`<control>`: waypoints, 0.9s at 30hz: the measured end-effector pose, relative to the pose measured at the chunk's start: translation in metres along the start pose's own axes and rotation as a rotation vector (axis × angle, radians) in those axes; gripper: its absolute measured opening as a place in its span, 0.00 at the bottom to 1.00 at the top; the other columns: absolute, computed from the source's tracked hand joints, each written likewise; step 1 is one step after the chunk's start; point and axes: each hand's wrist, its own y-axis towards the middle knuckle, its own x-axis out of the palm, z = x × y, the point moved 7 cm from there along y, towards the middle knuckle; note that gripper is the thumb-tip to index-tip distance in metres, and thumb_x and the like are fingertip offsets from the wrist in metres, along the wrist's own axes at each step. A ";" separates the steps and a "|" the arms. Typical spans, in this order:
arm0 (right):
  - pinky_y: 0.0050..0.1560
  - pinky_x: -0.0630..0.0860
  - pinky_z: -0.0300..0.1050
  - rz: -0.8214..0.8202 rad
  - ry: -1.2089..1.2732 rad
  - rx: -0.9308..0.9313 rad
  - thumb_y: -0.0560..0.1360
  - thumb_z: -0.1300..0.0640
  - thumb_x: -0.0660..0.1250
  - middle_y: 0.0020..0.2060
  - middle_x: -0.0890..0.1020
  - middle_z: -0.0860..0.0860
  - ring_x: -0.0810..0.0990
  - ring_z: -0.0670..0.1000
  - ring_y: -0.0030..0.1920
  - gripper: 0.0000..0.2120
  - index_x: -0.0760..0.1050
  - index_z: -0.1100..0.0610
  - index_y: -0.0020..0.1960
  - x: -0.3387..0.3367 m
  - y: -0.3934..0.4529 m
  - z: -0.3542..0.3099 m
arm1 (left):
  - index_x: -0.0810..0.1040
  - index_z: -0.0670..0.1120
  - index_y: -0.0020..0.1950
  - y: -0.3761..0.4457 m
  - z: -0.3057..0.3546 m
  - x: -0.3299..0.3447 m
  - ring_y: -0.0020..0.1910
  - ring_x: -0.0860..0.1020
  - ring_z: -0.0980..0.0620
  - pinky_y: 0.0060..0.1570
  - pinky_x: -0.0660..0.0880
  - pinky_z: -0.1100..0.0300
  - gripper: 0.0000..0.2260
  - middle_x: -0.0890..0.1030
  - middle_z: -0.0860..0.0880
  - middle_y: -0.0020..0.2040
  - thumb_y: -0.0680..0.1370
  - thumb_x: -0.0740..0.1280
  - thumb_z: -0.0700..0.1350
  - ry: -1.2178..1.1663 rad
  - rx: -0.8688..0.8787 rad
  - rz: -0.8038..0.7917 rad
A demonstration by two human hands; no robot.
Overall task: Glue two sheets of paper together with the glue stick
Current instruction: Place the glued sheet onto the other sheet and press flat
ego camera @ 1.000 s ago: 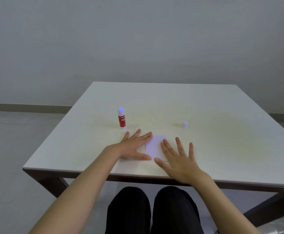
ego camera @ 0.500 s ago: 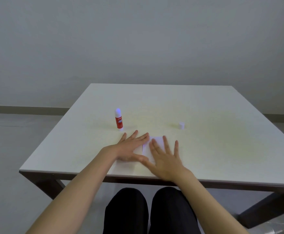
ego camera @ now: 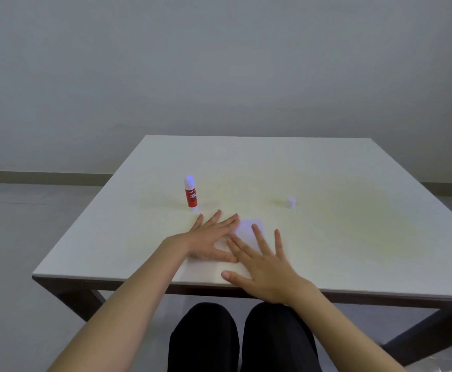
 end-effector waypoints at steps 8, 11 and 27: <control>0.69 0.25 0.63 0.019 -0.030 0.220 0.73 0.29 0.37 0.77 0.40 0.41 0.30 0.55 0.76 0.39 0.38 0.48 0.78 -0.015 -0.001 0.030 | 0.37 0.55 0.77 -0.001 0.002 -0.002 0.75 0.31 0.54 0.73 0.32 0.44 0.43 0.37 0.62 0.77 0.74 0.62 0.65 0.020 -0.024 -0.019; 0.65 0.20 0.59 0.042 -0.001 0.043 0.67 0.25 0.31 0.77 0.41 0.40 0.26 0.51 0.74 0.44 0.38 0.46 0.77 0.002 -0.018 -0.002 | 0.37 0.55 0.77 -0.001 0.001 -0.001 0.75 0.31 0.54 0.73 0.32 0.43 0.44 0.37 0.62 0.77 0.74 0.62 0.66 0.016 -0.020 -0.021; 0.69 0.26 0.61 0.008 0.064 0.247 0.72 0.29 0.34 0.77 0.42 0.37 0.31 0.52 0.76 0.38 0.41 0.45 0.78 -0.012 -0.026 0.038 | 0.36 0.54 0.77 0.002 -0.002 0.001 0.75 0.30 0.54 0.73 0.31 0.44 0.44 0.36 0.61 0.77 0.74 0.61 0.66 0.022 -0.014 -0.027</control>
